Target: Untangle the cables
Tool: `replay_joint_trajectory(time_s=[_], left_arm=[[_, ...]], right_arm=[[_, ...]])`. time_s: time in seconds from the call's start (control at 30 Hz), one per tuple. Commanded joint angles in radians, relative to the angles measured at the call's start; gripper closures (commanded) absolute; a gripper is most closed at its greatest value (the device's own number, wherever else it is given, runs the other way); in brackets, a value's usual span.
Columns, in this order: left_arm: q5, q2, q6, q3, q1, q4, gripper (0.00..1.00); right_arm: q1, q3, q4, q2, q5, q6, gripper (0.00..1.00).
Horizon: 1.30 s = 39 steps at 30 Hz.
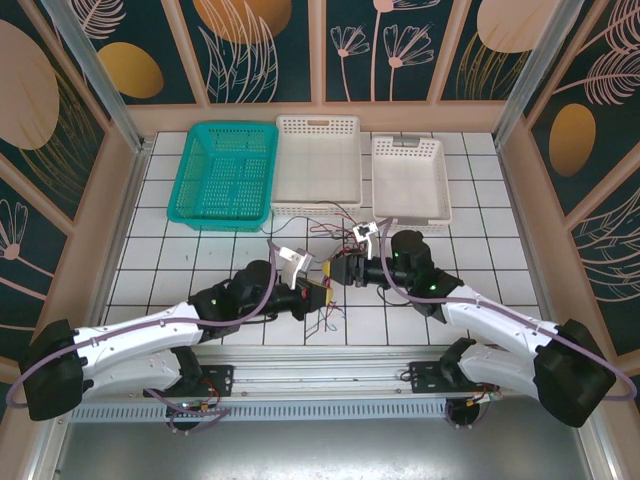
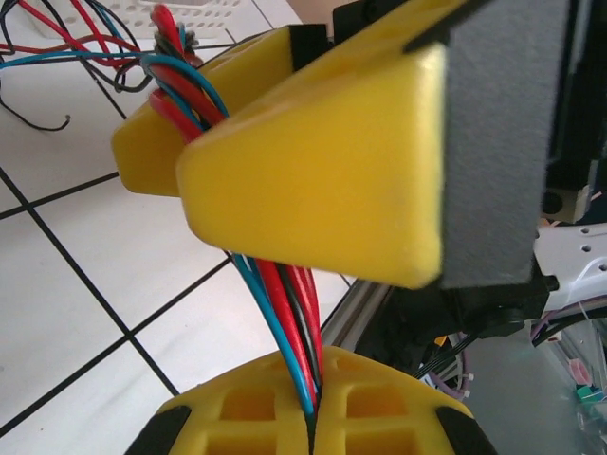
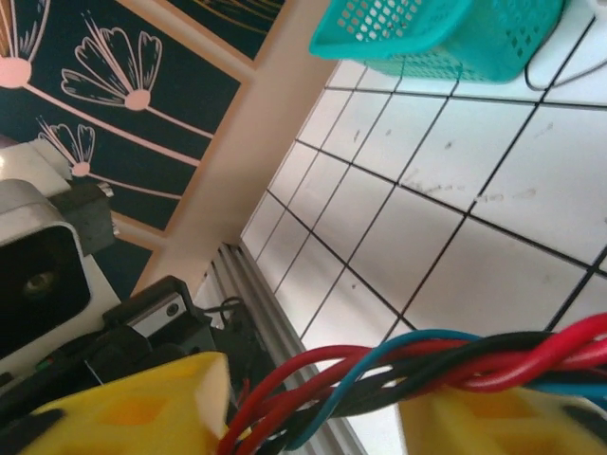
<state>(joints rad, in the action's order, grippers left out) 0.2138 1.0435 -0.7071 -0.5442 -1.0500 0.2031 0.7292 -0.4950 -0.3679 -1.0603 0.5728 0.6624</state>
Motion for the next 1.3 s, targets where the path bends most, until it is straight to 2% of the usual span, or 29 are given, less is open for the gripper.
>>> replay_joint_trajectory(time_s=[0.0, 0.23, 0.43, 0.63, 1.0, 1.1, 1.17, 1.27], left_arm=[[0.060, -0.016, 0.025, 0.007, -0.005, 0.073, 1.00], [0.074, -0.039, 0.030, 0.023, -0.005, 0.069, 0.99], [0.089, -0.084, 0.045, 0.032, -0.005, 0.038, 0.88], [0.105, -0.137, 0.049, 0.055, -0.005, 0.013, 0.67], [0.104, -0.131, 0.040, 0.097, -0.005, 0.053, 0.63], [0.083, -0.112, 0.054, 0.090, -0.005, 0.043, 0.54], [0.065, -0.105, 0.070, 0.084, -0.005, 0.024, 0.53], [0.005, -0.108, 0.086, 0.076, -0.005, -0.009, 0.45]], right_arm=[[0.003, -0.024, -0.065, 0.019, -0.047, 0.007, 0.62], [0.004, -0.014, -0.085, 0.027, -0.048, 0.015, 1.00], [0.003, -0.023, -0.074, 0.042, -0.060, 0.017, 1.00], [0.003, -0.033, -0.062, 0.055, -0.071, 0.011, 1.00], [0.003, -0.033, -0.101, 0.053, -0.032, 0.041, 1.00], [0.006, -0.032, -0.105, 0.054, -0.015, 0.043, 1.00], [0.005, -0.031, -0.102, 0.059, -0.011, 0.043, 1.00], [0.007, -0.030, -0.097, 0.062, -0.006, 0.040, 1.00]])
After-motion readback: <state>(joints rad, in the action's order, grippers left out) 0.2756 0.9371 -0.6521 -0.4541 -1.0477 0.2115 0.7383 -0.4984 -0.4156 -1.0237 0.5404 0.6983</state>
